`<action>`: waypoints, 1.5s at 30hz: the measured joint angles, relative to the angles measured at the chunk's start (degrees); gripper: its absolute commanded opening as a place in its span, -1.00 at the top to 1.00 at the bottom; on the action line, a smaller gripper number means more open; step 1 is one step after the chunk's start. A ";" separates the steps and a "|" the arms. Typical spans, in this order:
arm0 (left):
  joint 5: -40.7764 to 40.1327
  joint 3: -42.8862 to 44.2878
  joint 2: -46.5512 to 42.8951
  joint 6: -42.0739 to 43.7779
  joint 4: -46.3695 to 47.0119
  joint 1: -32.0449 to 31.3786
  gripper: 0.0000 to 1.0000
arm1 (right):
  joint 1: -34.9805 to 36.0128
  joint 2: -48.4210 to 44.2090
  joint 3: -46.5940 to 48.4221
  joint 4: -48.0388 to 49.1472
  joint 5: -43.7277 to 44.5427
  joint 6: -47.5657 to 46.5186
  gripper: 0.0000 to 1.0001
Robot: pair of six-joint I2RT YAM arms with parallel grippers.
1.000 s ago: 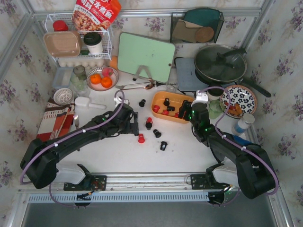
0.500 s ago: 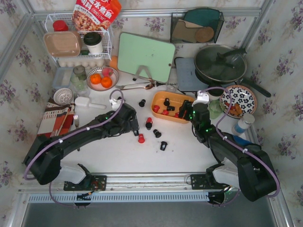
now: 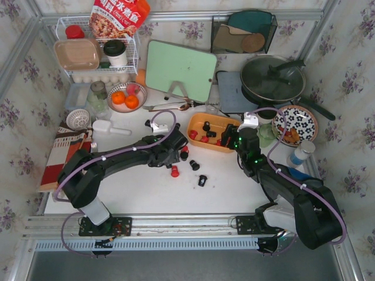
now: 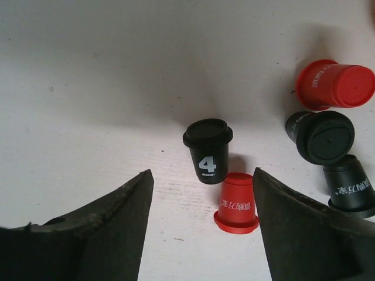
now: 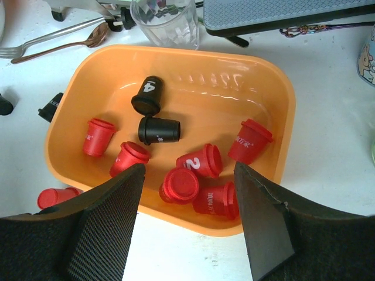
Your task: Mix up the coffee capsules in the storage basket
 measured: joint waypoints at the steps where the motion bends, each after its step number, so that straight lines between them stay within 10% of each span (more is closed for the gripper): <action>1: -0.11 0.00 0.39 -0.17 0.02 -0.20 -0.37 | 0.00 0.00 0.00 0.00 -0.04 0.04 -0.40; 30: -2.43 -1.66 6.75 0.63 7.13 -0.24 0.67 | 0.00 0.98 0.00 0.00 -1.44 0.15 -0.40; 45: 5.68 7.52 2.56 31.34 25.92 1.51 0.61 | 0.00 0.98 0.00 0.00 -1.51 0.35 -0.40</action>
